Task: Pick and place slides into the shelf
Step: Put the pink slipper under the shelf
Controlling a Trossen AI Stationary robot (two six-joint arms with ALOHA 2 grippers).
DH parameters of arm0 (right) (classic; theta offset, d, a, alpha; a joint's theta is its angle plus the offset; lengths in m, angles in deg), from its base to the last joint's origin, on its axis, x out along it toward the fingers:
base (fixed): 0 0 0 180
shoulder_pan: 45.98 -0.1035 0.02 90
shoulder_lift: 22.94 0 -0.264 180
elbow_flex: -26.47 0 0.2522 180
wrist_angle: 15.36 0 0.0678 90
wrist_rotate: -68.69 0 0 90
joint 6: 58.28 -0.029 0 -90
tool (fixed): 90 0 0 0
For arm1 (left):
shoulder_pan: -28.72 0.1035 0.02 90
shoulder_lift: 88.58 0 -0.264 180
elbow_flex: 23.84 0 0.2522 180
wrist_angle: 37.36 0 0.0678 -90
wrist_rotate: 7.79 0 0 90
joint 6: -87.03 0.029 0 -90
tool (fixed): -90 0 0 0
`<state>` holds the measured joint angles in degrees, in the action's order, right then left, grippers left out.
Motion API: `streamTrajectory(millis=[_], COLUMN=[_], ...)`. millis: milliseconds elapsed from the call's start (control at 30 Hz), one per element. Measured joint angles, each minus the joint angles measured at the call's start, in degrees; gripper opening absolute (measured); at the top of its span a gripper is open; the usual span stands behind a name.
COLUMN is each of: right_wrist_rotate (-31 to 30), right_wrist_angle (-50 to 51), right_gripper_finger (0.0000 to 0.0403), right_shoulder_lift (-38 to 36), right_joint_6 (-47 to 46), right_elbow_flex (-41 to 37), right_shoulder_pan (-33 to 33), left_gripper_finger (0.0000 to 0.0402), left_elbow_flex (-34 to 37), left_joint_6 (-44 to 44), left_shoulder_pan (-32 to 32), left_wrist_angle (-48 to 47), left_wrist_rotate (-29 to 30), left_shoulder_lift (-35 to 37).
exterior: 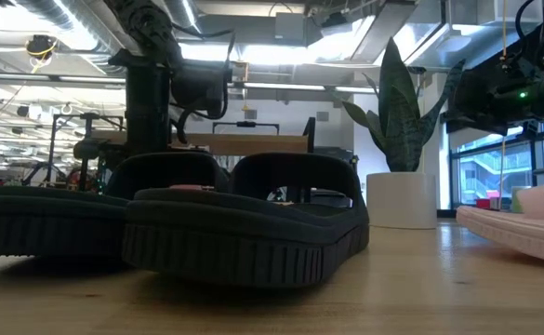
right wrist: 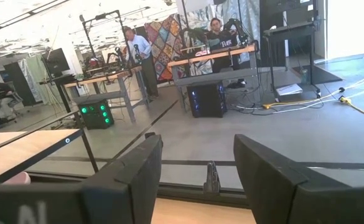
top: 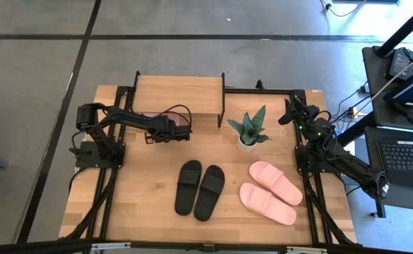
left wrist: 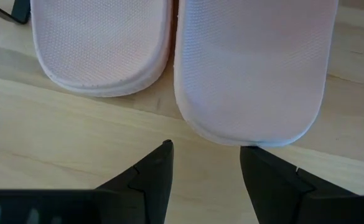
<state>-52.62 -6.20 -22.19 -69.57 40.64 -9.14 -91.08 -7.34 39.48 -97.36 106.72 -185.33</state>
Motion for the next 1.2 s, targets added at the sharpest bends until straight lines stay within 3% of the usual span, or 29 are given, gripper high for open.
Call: streamTrajectory(millis=[1200], right_wrist_rotate=[0.02], right_wrist_angle=[0.01], right_gripper_finger=[0.0200], right_shoulder_lift=[0.00], right_joint_6=[-0.03], right_elbow_flex=[-0.01], right_shoulder_pan=[-0.02], left_gripper_finger=[0.0176], left_elbow_flex=[-0.08], left_joint_6=[-2.40], left_shoulder_pan=[1.14], left_wrist_angle=[-0.09], left_wrist_rotate=[-0.16], left_shoulder_lift=[-2.99])
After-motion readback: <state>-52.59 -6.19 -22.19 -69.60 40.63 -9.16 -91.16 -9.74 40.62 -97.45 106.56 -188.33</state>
